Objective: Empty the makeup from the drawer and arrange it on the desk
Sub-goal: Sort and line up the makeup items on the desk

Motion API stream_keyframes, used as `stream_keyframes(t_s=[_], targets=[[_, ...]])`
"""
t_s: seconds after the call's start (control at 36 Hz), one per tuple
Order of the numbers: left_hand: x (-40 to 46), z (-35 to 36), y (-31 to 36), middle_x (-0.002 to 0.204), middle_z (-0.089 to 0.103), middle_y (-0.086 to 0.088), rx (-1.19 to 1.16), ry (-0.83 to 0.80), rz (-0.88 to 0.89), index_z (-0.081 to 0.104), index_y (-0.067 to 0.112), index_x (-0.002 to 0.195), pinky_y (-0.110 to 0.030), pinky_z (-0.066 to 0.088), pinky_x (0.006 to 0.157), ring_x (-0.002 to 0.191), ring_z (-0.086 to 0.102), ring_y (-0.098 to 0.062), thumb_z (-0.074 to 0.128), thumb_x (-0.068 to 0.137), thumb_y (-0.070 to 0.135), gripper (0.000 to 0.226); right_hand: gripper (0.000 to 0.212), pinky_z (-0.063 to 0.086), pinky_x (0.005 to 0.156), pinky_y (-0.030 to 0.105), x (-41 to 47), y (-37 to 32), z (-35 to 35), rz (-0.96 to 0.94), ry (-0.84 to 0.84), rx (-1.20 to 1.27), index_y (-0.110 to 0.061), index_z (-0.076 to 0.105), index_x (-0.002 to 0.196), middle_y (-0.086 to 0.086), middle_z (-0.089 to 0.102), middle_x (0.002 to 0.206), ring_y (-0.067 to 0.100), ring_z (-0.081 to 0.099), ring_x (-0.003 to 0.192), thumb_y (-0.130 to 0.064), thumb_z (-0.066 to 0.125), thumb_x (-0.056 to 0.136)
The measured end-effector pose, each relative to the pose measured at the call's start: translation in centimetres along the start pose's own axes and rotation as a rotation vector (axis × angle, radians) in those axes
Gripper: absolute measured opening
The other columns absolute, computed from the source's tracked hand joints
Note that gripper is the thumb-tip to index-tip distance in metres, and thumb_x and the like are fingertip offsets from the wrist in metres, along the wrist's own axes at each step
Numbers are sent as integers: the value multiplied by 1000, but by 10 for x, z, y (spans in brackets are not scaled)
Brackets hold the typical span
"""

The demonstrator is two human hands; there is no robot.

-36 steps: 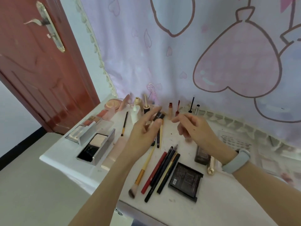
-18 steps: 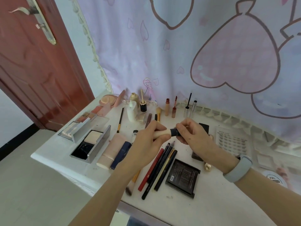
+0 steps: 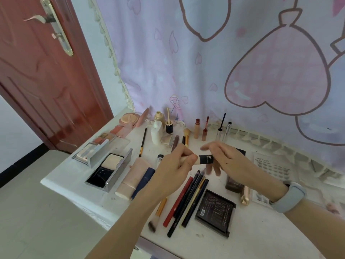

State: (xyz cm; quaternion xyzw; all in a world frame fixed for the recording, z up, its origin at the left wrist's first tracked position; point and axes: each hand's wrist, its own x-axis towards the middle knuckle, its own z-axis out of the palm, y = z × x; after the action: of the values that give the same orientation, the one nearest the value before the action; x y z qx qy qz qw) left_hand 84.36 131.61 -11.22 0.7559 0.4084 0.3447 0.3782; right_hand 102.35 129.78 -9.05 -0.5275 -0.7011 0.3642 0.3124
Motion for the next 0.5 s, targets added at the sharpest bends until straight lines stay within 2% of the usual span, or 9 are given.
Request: stream_keyframes(t_s=[0.06,0.11,0.14,0.22,0.28,0.31,0.39,0.44,0.5], targets=[[0,0,-1,69,57,5,19,-15,-7,47,28,84,-13,32,49,48,41,0,45,97,26,14,25,44,56,22,2,1,-1,6,7,-80,-25,57,89,-8,61,56,7,48,50,-31,35,98],[0,0,-4,70,56,6,23,-17,-26,46,27,83,-13,33,51,51,42,0,43,98,28,15,15,41,59,22,1,6,-2,-25,14,-148,-33,55,89,-11,60,68,6,48,59,-26,45,96],[0,0,-5,70,56,7,16,-18,-38,47,26,83,-14,34,53,56,45,-3,43,98,29,15,15,40,62,19,1,8,-3,-35,2,-162,-39,52,92,-14,59,77,3,48,65,-24,50,94],[-1,0,-8,69,56,8,-9,-17,-67,49,22,85,-19,37,60,67,51,-11,42,98,30,16,35,38,69,15,-2,11,-5,-56,-60,-184,-47,42,112,-23,48,99,-8,47,77,-26,57,90],[-1,2,-9,68,56,8,-15,-18,-62,50,22,86,-17,37,59,65,50,-9,42,98,30,16,44,34,70,13,-1,11,-4,-64,-99,-252,-40,38,131,-28,45,104,-13,47,79,-35,54,91],[0,2,-9,67,55,9,-18,-23,-56,50,23,85,-16,36,58,62,48,-6,42,98,31,16,42,34,69,13,0,10,-4,-66,-119,-312,-36,39,134,-28,47,101,-13,48,78,-38,48,93],[2,1,-9,64,53,9,-3,-64,-55,49,26,83,-14,33,53,54,41,-1,42,98,33,17,29,46,74,25,3,3,-5,-82,-142,-482,-29,54,121,-20,59,88,-3,54,75,-37,38,97],[3,0,-8,59,49,11,2,-102,-66,48,26,81,-16,32,53,52,39,-2,40,98,35,20,26,45,83,30,3,1,-8,-125,-124,-608,-28,56,115,-15,60,98,5,53,90,-37,40,97],[3,1,-7,53,44,14,-36,-119,-86,46,24,78,-19,31,53,50,36,-3,38,98,36,25,26,41,85,25,1,0,-11,-215,-63,-761,-28,55,116,-14,58,106,7,50,99,-37,43,95]])
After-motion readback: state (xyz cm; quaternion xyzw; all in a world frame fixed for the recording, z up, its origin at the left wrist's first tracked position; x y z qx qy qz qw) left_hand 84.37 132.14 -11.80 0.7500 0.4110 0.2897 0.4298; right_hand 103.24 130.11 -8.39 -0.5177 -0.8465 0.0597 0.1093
